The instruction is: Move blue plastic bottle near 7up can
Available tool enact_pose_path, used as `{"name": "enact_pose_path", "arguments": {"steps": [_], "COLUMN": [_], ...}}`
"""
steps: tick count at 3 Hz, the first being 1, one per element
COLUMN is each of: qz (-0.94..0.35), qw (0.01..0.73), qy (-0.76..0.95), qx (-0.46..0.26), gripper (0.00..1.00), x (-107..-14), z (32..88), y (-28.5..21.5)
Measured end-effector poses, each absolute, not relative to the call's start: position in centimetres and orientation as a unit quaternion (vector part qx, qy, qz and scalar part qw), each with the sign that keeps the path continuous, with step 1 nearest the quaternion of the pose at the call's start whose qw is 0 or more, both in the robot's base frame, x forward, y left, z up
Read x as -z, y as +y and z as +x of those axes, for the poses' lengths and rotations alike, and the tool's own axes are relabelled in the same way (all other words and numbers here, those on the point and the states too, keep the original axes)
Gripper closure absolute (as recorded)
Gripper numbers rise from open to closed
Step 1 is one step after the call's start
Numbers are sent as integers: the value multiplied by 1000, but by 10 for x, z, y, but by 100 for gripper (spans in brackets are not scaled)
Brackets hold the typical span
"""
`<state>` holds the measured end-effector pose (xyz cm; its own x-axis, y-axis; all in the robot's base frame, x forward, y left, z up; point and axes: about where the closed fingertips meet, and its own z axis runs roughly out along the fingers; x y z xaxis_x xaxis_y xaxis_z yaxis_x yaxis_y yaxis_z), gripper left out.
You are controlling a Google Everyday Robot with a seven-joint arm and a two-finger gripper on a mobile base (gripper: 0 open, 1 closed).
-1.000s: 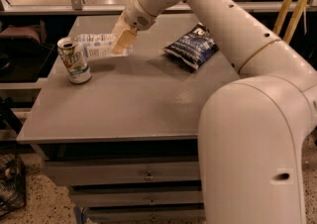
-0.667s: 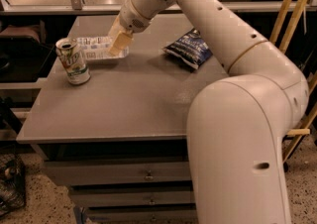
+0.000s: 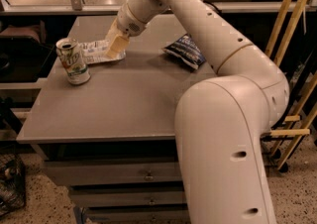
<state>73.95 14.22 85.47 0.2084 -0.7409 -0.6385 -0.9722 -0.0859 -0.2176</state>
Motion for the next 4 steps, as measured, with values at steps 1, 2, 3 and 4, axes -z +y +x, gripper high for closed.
{"name": "enact_pose_path", "arguments": {"steps": [1,2,3,4], "qz": [-713,-713,-714,-714], "qw": [309,309,309,309], "qy": [600,600,600,600], "qx": [-188,-188,-188,-188], "gripper": [82,58,36,13], "x": [-853,-854,-854,-854], "z": [739,739,739,739], "y": [144,144,144,144]}}
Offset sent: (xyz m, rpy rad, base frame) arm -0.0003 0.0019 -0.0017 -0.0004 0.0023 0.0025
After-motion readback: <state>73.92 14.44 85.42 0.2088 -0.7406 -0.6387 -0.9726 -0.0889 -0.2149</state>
